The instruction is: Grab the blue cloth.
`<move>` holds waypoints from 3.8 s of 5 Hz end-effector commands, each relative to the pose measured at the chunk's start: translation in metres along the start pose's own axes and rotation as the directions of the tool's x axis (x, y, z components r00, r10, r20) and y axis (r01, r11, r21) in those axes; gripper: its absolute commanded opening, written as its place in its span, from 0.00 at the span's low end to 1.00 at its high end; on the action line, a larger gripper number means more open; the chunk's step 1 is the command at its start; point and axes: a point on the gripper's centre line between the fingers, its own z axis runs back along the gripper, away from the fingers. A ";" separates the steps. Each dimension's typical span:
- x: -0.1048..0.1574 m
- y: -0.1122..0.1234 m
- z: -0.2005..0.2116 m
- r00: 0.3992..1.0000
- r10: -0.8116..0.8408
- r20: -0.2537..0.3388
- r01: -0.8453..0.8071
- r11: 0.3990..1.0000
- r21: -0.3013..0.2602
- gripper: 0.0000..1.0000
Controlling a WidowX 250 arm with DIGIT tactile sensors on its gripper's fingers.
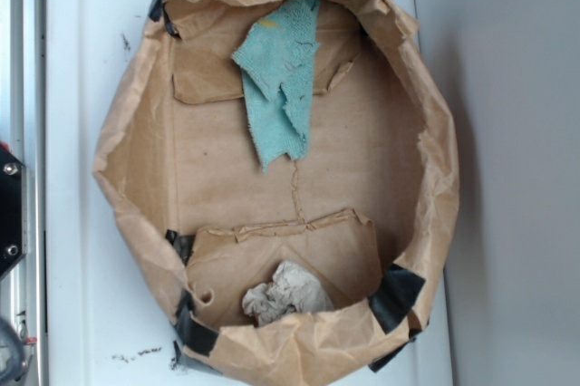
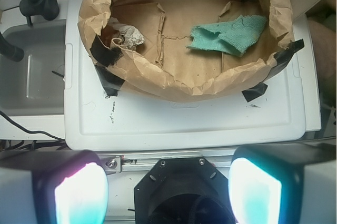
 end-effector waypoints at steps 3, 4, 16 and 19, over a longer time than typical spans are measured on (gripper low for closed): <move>0.076 0.007 0.014 0.983 -0.116 0.141 0.109 0.992 0.056 1.00; 0.105 0.030 -0.014 0.977 0.096 0.193 -0.115 0.989 0.090 1.00; 0.142 0.082 -0.200 0.867 0.461 0.189 -0.485 0.867 0.109 1.00; 0.136 0.085 -0.220 0.868 0.478 0.135 -0.496 0.842 0.213 0.00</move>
